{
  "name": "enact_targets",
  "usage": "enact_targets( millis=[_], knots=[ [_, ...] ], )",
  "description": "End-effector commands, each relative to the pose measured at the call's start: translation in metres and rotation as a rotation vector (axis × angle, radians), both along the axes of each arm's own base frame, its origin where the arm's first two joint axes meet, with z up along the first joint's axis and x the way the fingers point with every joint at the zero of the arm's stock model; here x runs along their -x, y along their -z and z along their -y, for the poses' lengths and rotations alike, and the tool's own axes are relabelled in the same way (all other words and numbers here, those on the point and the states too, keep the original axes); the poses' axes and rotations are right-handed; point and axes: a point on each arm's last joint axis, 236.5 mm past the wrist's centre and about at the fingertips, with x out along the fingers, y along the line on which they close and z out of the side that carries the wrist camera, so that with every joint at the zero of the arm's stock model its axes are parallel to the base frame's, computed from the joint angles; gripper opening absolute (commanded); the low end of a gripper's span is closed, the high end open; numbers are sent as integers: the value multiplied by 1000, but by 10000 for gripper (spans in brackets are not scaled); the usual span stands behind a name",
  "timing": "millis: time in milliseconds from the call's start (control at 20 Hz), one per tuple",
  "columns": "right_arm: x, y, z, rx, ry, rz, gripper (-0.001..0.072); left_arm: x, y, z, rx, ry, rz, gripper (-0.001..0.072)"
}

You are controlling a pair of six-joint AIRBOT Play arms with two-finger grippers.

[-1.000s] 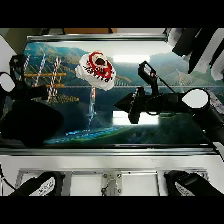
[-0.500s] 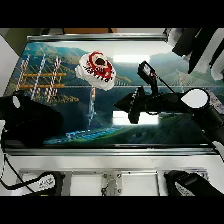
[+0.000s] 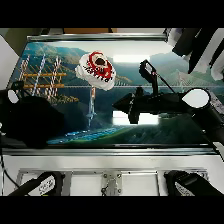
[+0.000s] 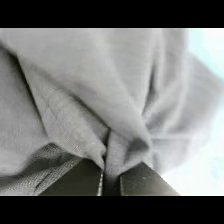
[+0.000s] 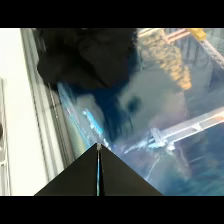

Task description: Fold the clothes and pants, and hang the long-sleeved shirts on hangers.

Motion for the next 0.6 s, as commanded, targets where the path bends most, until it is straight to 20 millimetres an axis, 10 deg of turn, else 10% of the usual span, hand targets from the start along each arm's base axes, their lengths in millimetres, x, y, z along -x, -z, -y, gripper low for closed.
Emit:
enact_targets(
  millis=[0,300,550],
  knots=[
    [-29,-24,22,-72,160,-7,18,3,-88,105,140,226,187,20],
    [-80,-88,138,-199,608,67,18,52,-208,310,405,682,502,20],
    [-80,-110,188,-242,751,97,18,25,-233,407,475,828,600,20]
  ],
)
